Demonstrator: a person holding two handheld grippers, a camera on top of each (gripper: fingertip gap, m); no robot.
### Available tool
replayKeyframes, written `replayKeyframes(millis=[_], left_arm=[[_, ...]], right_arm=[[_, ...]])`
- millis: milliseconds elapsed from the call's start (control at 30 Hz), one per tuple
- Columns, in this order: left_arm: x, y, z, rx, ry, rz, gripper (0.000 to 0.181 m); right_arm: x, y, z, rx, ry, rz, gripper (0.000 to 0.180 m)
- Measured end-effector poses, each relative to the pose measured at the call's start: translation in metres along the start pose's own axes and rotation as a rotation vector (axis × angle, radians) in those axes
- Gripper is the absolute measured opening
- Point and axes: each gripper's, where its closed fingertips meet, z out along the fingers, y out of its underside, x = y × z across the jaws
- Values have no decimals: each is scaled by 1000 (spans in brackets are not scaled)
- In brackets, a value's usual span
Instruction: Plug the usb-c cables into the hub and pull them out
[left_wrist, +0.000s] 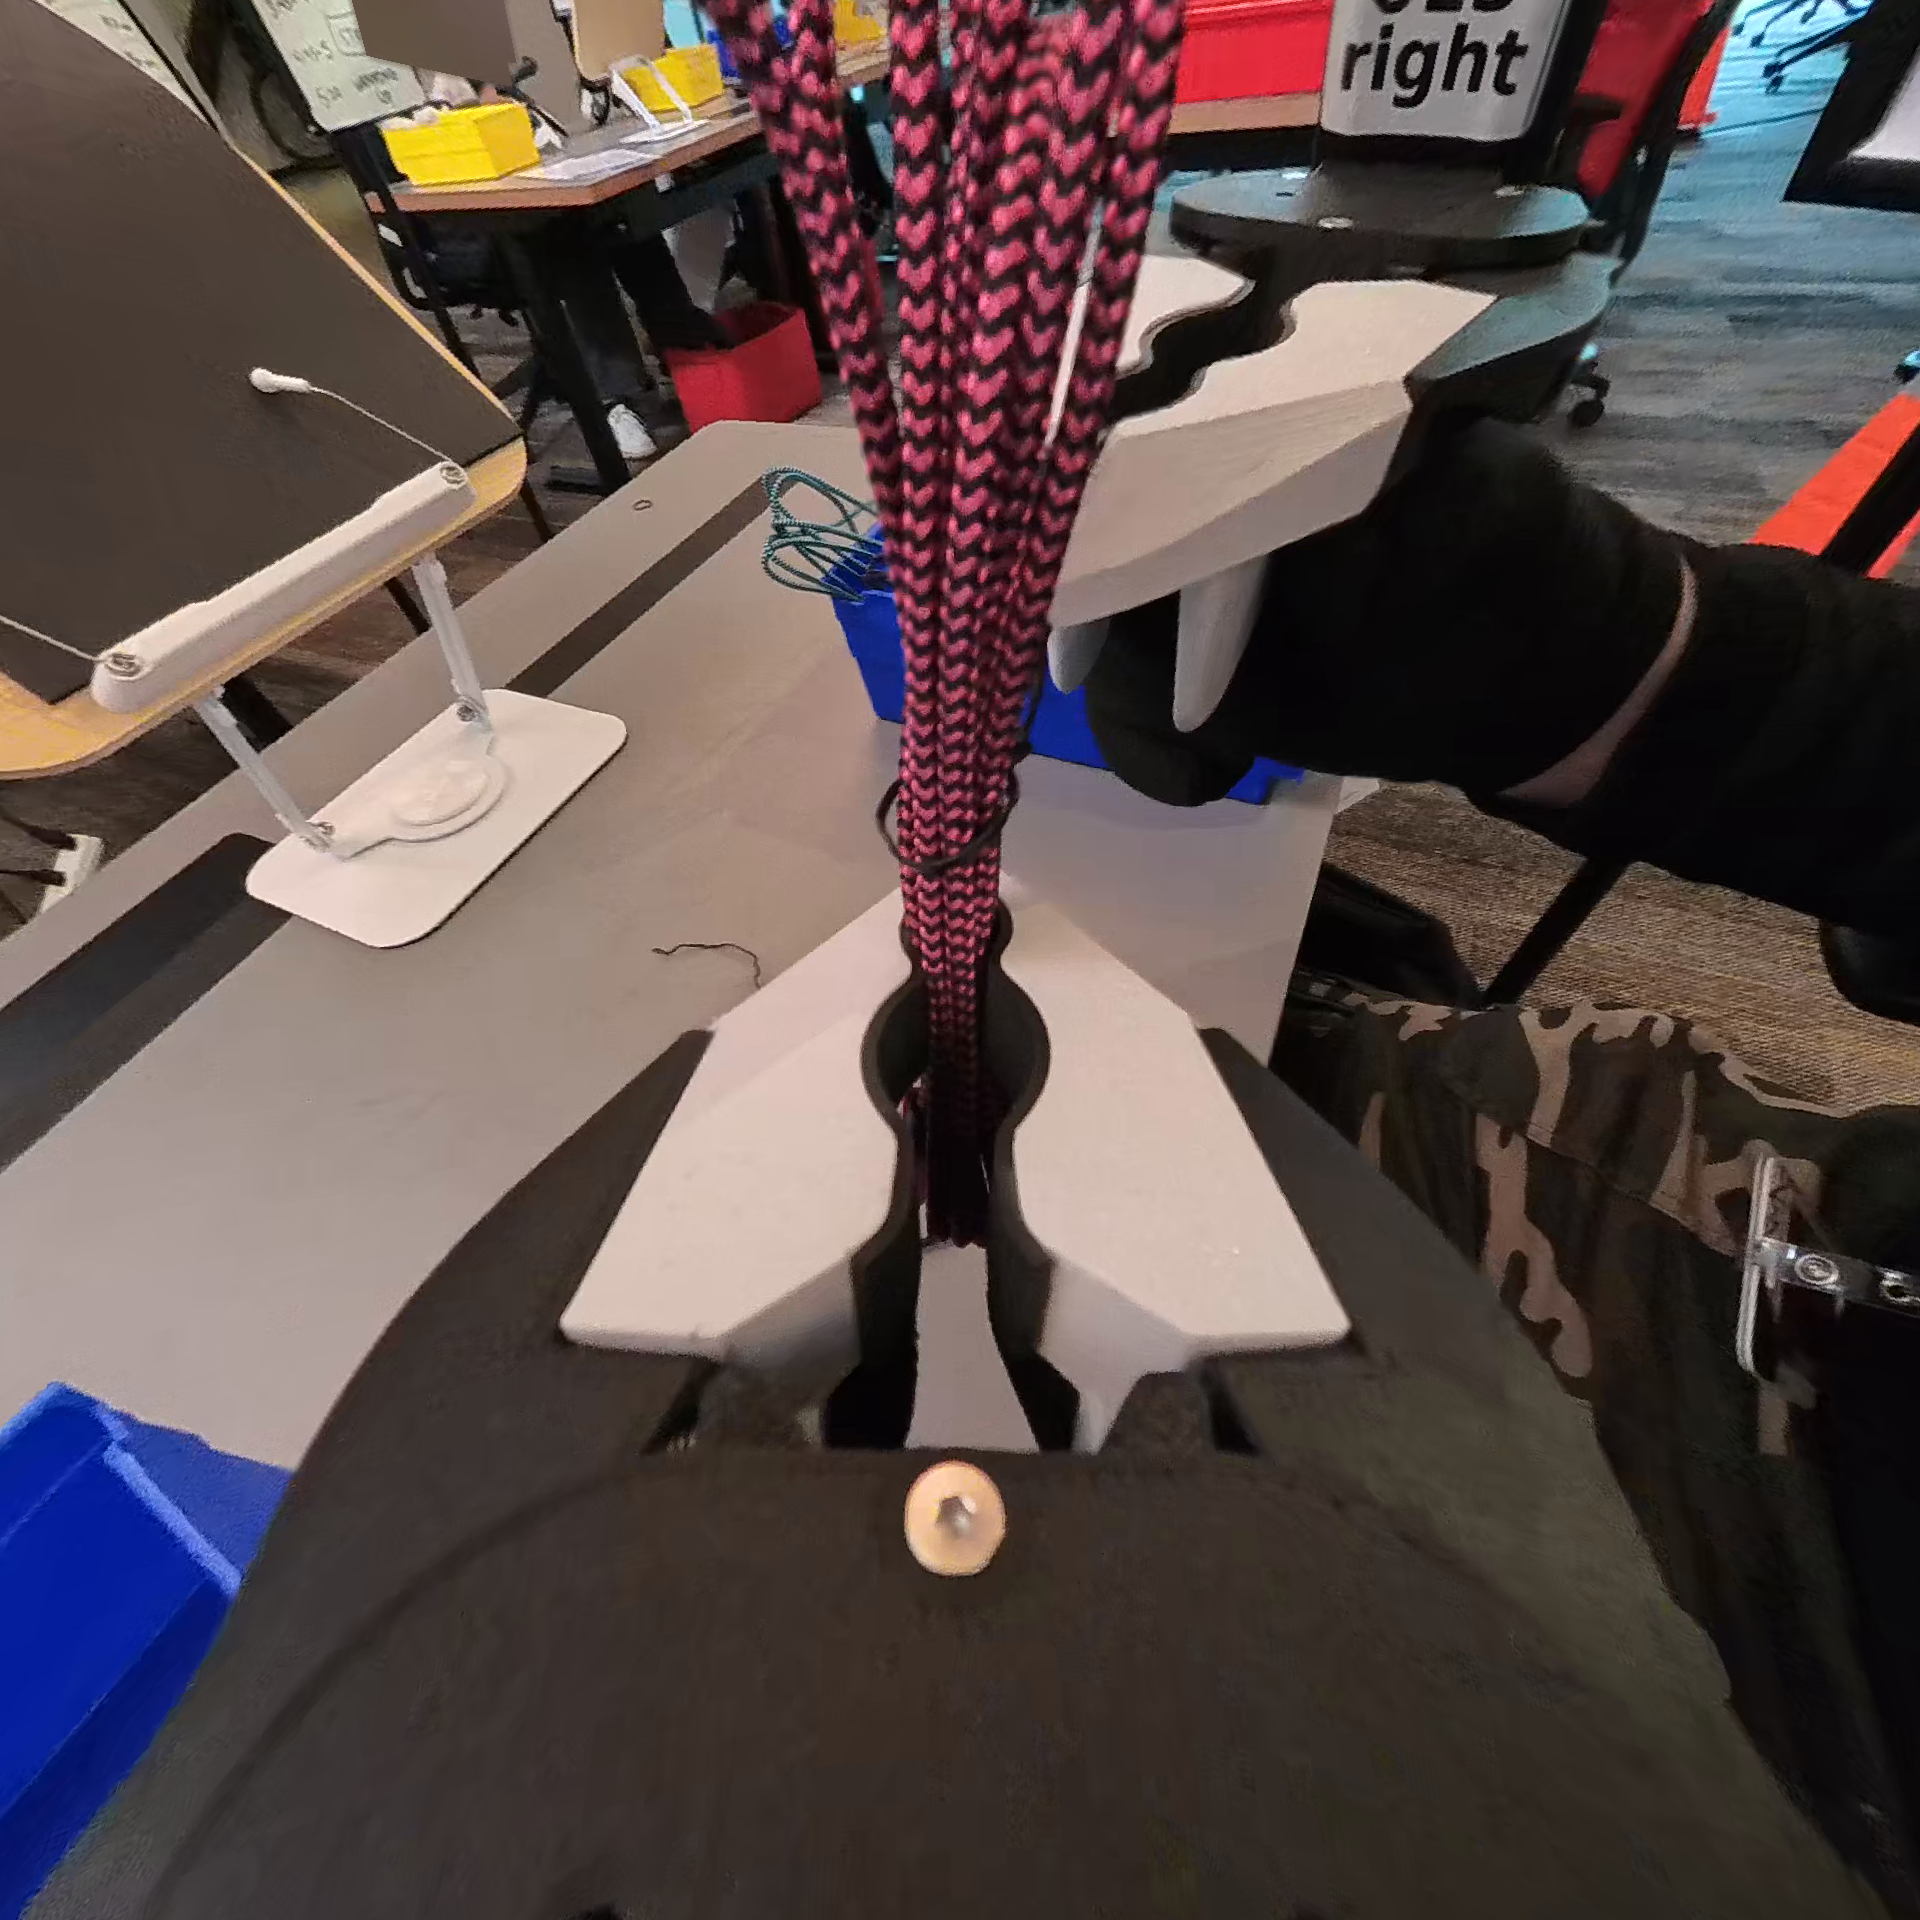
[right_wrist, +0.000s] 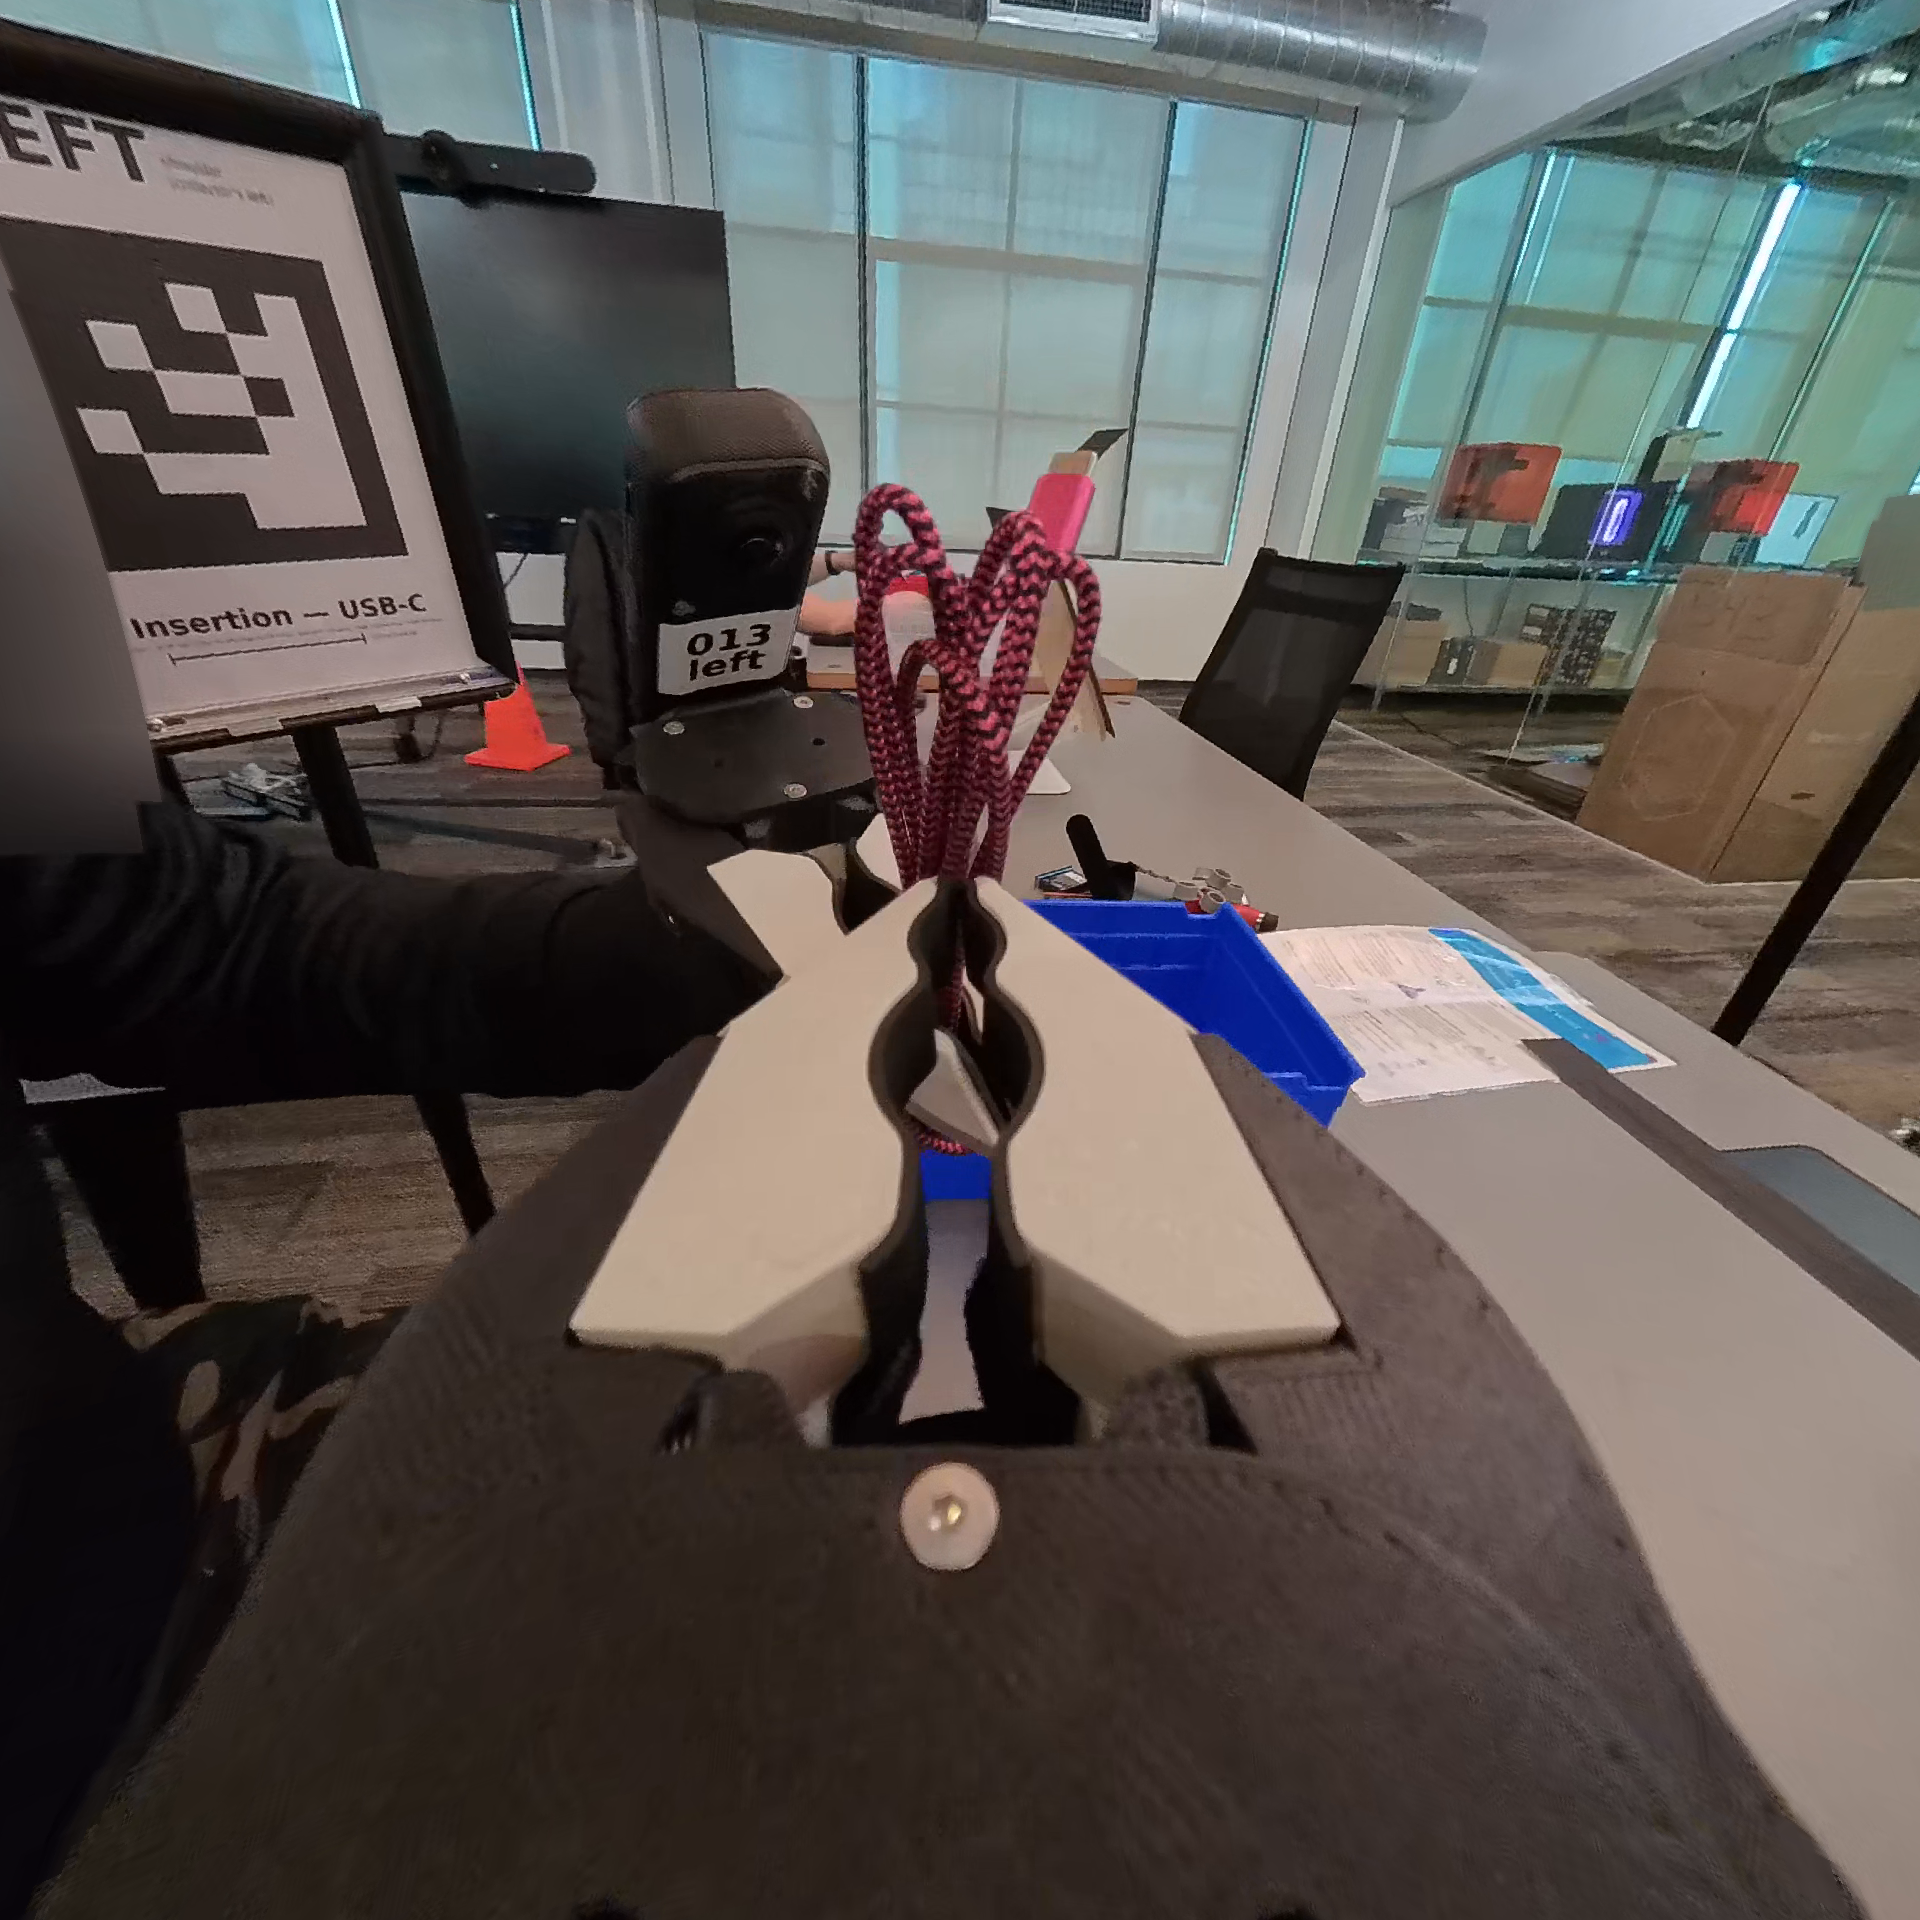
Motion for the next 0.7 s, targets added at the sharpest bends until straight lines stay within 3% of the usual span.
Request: replayKeyframes(millis=[167,467,700], left_arm=[[-11,4,1,-15,-80,-1,0],[-19,7,1,-32,-149,15,0],[-26,7,0,-30,-201,24,0]], right_arm=[[11,6,-4,-2,-4,114,17],[8,16,-2,-56,-16,116,6],[11,24,-1,-66,-42,223,10]])
